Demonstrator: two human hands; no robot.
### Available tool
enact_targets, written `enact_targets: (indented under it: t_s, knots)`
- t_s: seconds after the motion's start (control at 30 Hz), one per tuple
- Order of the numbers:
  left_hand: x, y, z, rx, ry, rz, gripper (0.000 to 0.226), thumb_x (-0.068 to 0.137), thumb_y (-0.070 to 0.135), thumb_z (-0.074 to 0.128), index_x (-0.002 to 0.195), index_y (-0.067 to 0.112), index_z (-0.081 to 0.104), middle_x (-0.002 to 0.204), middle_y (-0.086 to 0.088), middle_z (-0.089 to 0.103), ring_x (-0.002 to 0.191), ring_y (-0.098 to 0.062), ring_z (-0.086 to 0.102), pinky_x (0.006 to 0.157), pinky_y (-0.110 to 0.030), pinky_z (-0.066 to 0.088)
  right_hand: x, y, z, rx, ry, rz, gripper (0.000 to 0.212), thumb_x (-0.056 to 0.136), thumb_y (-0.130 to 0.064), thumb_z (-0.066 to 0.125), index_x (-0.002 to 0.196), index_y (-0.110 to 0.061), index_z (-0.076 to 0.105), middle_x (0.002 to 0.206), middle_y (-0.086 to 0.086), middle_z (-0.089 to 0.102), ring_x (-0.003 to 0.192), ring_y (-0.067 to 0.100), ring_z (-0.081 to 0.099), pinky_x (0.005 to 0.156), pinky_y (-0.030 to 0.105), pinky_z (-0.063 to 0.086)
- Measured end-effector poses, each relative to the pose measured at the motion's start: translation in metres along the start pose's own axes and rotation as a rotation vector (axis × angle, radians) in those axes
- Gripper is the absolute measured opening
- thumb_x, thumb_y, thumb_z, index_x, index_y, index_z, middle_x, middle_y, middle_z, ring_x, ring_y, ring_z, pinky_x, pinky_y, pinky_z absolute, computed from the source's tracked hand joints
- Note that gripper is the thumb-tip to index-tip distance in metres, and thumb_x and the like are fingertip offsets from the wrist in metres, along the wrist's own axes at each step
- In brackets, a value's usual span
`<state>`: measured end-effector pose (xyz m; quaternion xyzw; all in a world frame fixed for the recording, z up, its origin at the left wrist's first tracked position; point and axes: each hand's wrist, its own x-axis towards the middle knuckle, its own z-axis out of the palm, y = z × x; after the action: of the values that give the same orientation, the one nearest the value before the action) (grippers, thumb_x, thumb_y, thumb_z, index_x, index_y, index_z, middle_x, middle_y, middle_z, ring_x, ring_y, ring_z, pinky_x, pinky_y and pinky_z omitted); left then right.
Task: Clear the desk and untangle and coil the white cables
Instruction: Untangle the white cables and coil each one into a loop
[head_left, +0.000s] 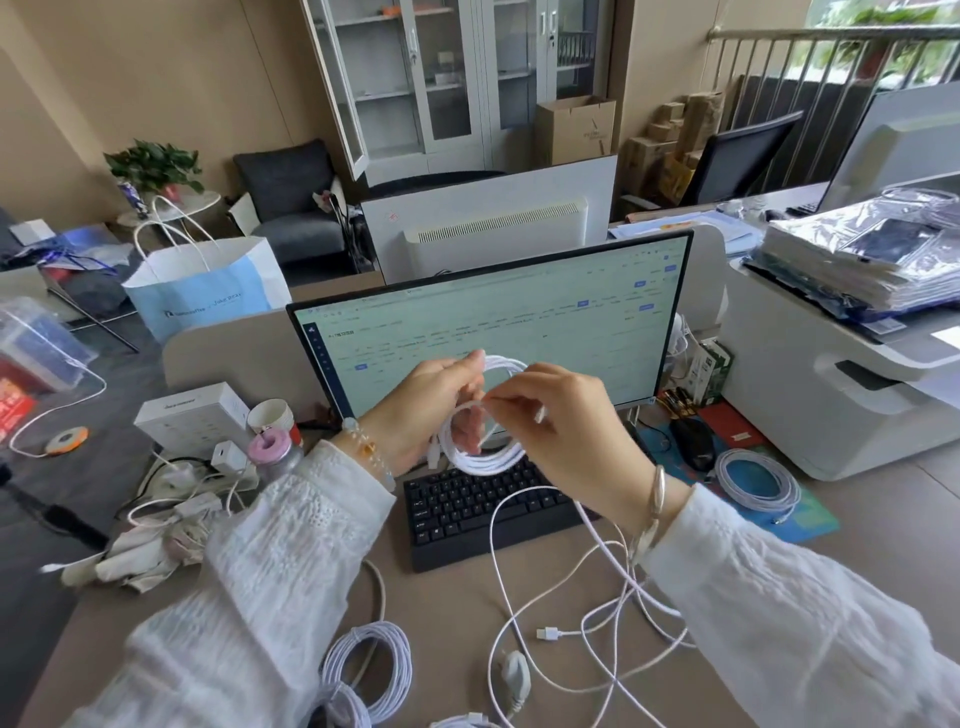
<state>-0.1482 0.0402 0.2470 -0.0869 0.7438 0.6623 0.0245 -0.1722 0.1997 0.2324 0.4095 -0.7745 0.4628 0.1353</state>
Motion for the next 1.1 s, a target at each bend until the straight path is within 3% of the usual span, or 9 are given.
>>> enact_targets:
  t_s: [0.1, 0.23, 0.4, 0.6, 0.73, 0.83, 0.93, 1.0, 1.1]
  knots:
    - [-0.005, 0.002, 0.004, -0.056, -0.134, -0.101, 0.039, 0.103, 0.032, 0.04, 0.072, 0.009, 0.046, 0.049, -0.002, 0.047, 0.034, -0.012, 0.034, 0.036, -0.018, 0.027, 0.008, 0.002, -0.012, 0.041, 0.009, 0.082, 0.005, 0.085, -0.014, 0.069, 0.085, -0.011, 0.073, 0.073, -0.004, 0.068, 0.068, 0.01, 0.059, 0.065, 0.018, 0.047]
    - [-0.005, 0.005, 0.002, -0.301, -0.344, -0.286, 0.043, 0.1, 0.034, 0.037, 0.063, 0.015, 0.043, 0.04, 0.008, 0.025, 0.027, -0.003, 0.02, 0.032, -0.017, 0.012, 0.012, 0.007, -0.021, 0.058, -0.046, 0.155, 0.009, 0.084, -0.023, 0.072, 0.082, -0.014, 0.07, 0.07, -0.009, 0.066, 0.062, 0.005, 0.059, 0.061, 0.016, 0.048]
    - [-0.005, 0.007, -0.002, -0.442, -0.445, -0.427, 0.032, 0.091, 0.032, 0.044, 0.063, 0.017, 0.039, 0.04, 0.009, 0.025, 0.026, -0.001, 0.022, 0.031, -0.017, 0.012, 0.014, 0.013, -0.028, 0.181, -0.093, 0.26, 0.019, 0.08, -0.03, 0.076, 0.073, -0.018, 0.063, 0.059, -0.013, 0.059, 0.046, 0.005, 0.047, 0.049, 0.019, 0.039]
    - [-0.004, 0.006, -0.009, -0.484, -0.514, -0.519, 0.038, 0.094, 0.032, 0.04, 0.059, 0.017, 0.041, 0.043, 0.009, 0.018, 0.034, -0.005, 0.01, 0.031, -0.016, 0.013, 0.005, 0.038, -0.041, 0.453, -0.292, 0.439, 0.029, 0.08, -0.032, 0.073, 0.089, -0.007, 0.062, 0.058, -0.012, 0.058, 0.045, 0.011, 0.042, 0.045, 0.021, 0.035]
    - [-0.005, 0.01, -0.026, -0.589, -0.423, -0.454, 0.038, 0.094, 0.031, 0.041, 0.059, 0.016, 0.042, 0.045, 0.01, 0.017, 0.035, -0.004, 0.009, 0.031, -0.015, 0.012, -0.016, 0.067, -0.038, 0.579, -0.411, 0.54, 0.028, 0.082, -0.035, 0.069, 0.083, -0.008, 0.062, 0.067, 0.003, 0.062, 0.05, 0.017, 0.043, 0.048, 0.021, 0.035]
    - [-0.001, 0.015, -0.043, -0.69, -0.247, -0.338, 0.037, 0.094, 0.032, 0.042, 0.06, 0.017, 0.043, 0.049, 0.011, 0.014, 0.038, -0.003, 0.008, 0.033, -0.015, 0.011, -0.034, 0.088, -0.031, 0.582, -0.301, 0.609, 0.026, 0.082, -0.031, 0.07, 0.079, -0.007, 0.062, 0.067, 0.007, 0.062, 0.053, 0.02, 0.047, 0.051, 0.022, 0.041]
    - [0.004, 0.016, -0.06, -0.763, -0.095, -0.236, 0.04, 0.1, 0.034, 0.037, 0.064, 0.017, 0.041, 0.049, 0.011, 0.016, 0.041, -0.003, 0.007, 0.033, -0.015, 0.013, -0.049, 0.107, -0.021, 0.512, -0.149, 0.635, 0.02, 0.083, -0.018, 0.072, 0.09, -0.002, 0.063, 0.07, 0.006, 0.066, 0.058, 0.012, 0.056, 0.056, 0.016, 0.046]
    - [0.007, 0.016, -0.068, -0.808, -0.051, -0.197, 0.041, 0.101, 0.035, 0.035, 0.064, 0.017, 0.041, 0.055, 0.012, 0.012, 0.042, -0.003, 0.006, 0.032, -0.017, 0.015, -0.058, 0.117, -0.015, 0.402, -0.139, 0.611, 0.011, 0.084, -0.012, 0.071, 0.09, -0.006, 0.064, 0.072, 0.004, 0.07, 0.06, 0.008, 0.06, 0.059, 0.013, 0.043]
    - [0.007, 0.015, -0.073, -0.831, -0.026, -0.158, 0.039, 0.101, 0.034, 0.036, 0.066, 0.017, 0.041, 0.056, 0.011, 0.012, 0.043, -0.003, 0.007, 0.032, -0.017, 0.016, -0.07, 0.131, -0.005, 0.358, -0.149, 0.633, 0.005, 0.085, -0.006, 0.07, 0.086, -0.009, 0.066, 0.077, 0.008, 0.074, 0.072, 0.016, 0.068, 0.067, 0.019, 0.047]
